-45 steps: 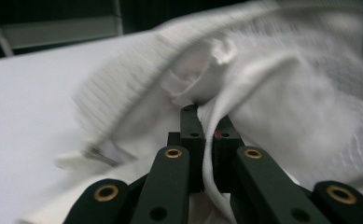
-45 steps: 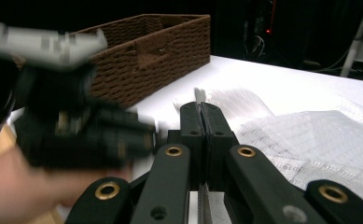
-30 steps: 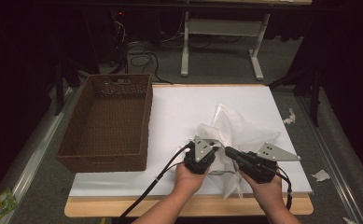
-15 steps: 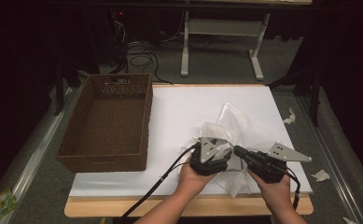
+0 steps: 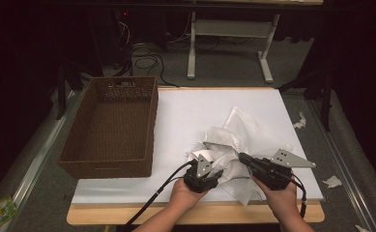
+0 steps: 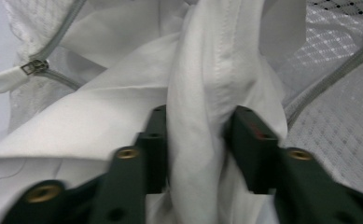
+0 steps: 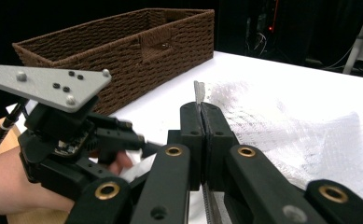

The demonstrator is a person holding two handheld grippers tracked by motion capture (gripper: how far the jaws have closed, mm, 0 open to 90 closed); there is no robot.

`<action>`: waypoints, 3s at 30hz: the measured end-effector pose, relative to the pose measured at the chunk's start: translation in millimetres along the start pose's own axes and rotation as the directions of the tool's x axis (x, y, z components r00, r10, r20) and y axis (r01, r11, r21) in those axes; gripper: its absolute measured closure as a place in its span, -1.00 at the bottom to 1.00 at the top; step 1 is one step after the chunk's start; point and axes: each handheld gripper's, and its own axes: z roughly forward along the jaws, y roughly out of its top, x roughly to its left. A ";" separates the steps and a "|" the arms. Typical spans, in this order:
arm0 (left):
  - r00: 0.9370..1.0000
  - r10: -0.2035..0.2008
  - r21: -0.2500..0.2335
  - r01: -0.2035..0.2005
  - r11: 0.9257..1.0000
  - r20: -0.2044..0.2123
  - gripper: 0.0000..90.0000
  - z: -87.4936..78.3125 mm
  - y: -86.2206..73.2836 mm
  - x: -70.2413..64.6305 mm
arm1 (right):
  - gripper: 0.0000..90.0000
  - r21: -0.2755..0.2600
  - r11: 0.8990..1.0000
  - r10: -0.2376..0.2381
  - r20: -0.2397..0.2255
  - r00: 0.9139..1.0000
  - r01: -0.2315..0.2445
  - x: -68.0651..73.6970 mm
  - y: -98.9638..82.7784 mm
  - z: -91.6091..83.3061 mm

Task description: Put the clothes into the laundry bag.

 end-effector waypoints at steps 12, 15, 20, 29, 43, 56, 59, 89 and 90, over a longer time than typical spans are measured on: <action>0.999 0.015 -0.160 -0.022 0.987 -0.042 0.90 -14.8 44.0 -7.0 | 1.00 -0.008 1.000 -0.001 -0.009 1.000 0.000 0.7 1.7 1.5; 1.000 -0.008 -0.165 0.004 0.986 -0.023 0.90 6.9 50.1 -14.8 | 1.00 -0.025 1.000 0.003 -0.012 1.000 -0.003 1.5 3.9 0.1; 0.998 -0.058 -0.181 0.056 0.982 -0.004 0.78 38.4 52.4 -20.5 | 1.00 -0.034 0.999 0.011 -0.004 1.000 -0.011 -2.0 4.3 -4.6; 1.000 0.021 -0.151 -0.020 0.988 0.005 -0.53 -11.9 28.4 -9.9 | 1.00 -0.038 0.999 0.022 -0.001 1.000 -0.022 -7.5 2.6 -7.1; 0.998 -0.041 0.061 0.038 0.997 0.047 0.55 3.1 -2.3 3.2 | 1.00 -0.010 1.000 0.019 0.004 1.000 -0.019 -4.3 -0.5 1.5; 1.000 -0.022 -0.142 0.020 0.990 -0.011 0.85 -42.0 21.6 -0.2 | 1.00 -0.012 1.000 0.013 -0.043 0.999 -0.013 7.3 3.0 7.4; 1.000 0.016 -0.149 -0.014 0.989 0.008 0.85 -37.1 27.6 -14.2 | 1.00 -0.031 1.000 -0.003 -0.068 0.998 0.001 14.6 7.0 7.3; 0.991 0.007 0.032 -0.011 0.999 0.135 0.63 18.4 12.7 -9.5 | 1.00 -0.058 0.998 0.033 -0.028 0.999 -0.035 -0.2 6.8 -8.5; 0.991 0.010 0.037 -0.015 0.999 0.132 0.77 21.6 16.2 -9.8 | 1.00 -0.060 0.998 0.030 -0.023 0.999 -0.031 -0.5 7.0 -8.9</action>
